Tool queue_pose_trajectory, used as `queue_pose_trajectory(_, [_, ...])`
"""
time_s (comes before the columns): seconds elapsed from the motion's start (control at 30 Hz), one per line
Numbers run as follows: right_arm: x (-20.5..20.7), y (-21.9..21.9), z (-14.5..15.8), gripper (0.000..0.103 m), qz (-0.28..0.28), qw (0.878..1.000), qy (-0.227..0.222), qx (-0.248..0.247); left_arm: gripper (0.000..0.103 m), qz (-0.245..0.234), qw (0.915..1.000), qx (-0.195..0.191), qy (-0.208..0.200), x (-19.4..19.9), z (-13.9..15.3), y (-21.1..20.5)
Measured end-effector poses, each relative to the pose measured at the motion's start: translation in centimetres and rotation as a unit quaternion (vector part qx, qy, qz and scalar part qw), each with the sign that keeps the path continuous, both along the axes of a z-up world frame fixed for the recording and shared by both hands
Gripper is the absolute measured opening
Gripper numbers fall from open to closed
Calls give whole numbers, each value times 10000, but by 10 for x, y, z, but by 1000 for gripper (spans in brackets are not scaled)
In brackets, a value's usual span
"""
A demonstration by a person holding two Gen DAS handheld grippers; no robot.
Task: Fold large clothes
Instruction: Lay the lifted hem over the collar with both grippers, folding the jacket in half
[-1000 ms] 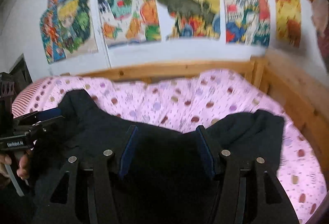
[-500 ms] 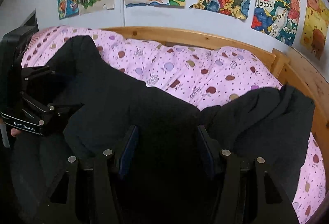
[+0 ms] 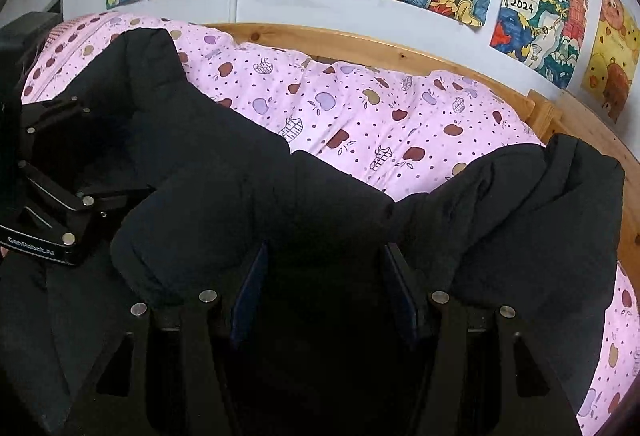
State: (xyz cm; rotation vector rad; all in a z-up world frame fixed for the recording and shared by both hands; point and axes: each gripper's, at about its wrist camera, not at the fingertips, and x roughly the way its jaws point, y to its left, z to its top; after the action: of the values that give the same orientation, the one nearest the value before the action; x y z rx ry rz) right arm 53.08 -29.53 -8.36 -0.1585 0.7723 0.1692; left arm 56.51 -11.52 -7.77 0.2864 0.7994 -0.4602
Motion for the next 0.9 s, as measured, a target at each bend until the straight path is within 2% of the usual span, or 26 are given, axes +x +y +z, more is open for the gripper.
queue_pose_trajectory(0.1, [-4, -5, 10, 54, 68, 9998, -65, 180, 88, -10, 9996, -290, 72, -1, 6, 9])
queue_pose_trajectory(0.2, [-8, -18, 32, 55, 226, 9990, -53, 383, 88, 154, 9982, -524, -229, -8, 23, 20])
queue_pose_trajectory(0.27, [-17, -26, 55, 59, 78, 9981, -576, 183, 88, 221, 9948, -833, -535, -13, 40, 30])
queue_pose_trajectory(0.33, [-17, -38, 74, 75, -212, 9941, -1031, 250, 88, 307, 9917, -985, -771, -12, 51, 35])
queue_pose_trajectory(0.4, [-6, -48, 81, 75, -480, 9923, -1006, 543, 88, 572, 9892, -959, -953, -1, 61, 35])
queue_pose_trajectory(0.47, [12, -55, 80, 75, -690, 9917, -783, 753, 88, 892, 9874, -812, -1021, 13, 65, 32])
queue_pose_trajectory(0.57, [35, -54, 62, 75, -1055, 9933, -366, 302, 88, 1544, 9811, -403, -1092, 37, 59, 35])
queue_pose_trajectory(0.67, [42, -62, 48, 69, -1432, 9891, -289, 179, 88, 1938, 9778, -342, -717, 52, 44, 47])
queue_pose_trajectory(0.73, [39, -72, 44, 48, -1728, 9842, -290, 242, 90, 2051, 9759, -502, -549, 57, 34, 56])
queue_pose_trajectory(0.8, [36, -80, 39, 48, -1840, 9815, -261, 460, 90, 2087, 9753, -604, -403, 61, 25, 62])
queue_pose_trajectory(0.9, [31, -79, 24, 48, -1789, 9831, -191, 349, 90, 2072, 9760, -593, -323, 61, 17, 63])
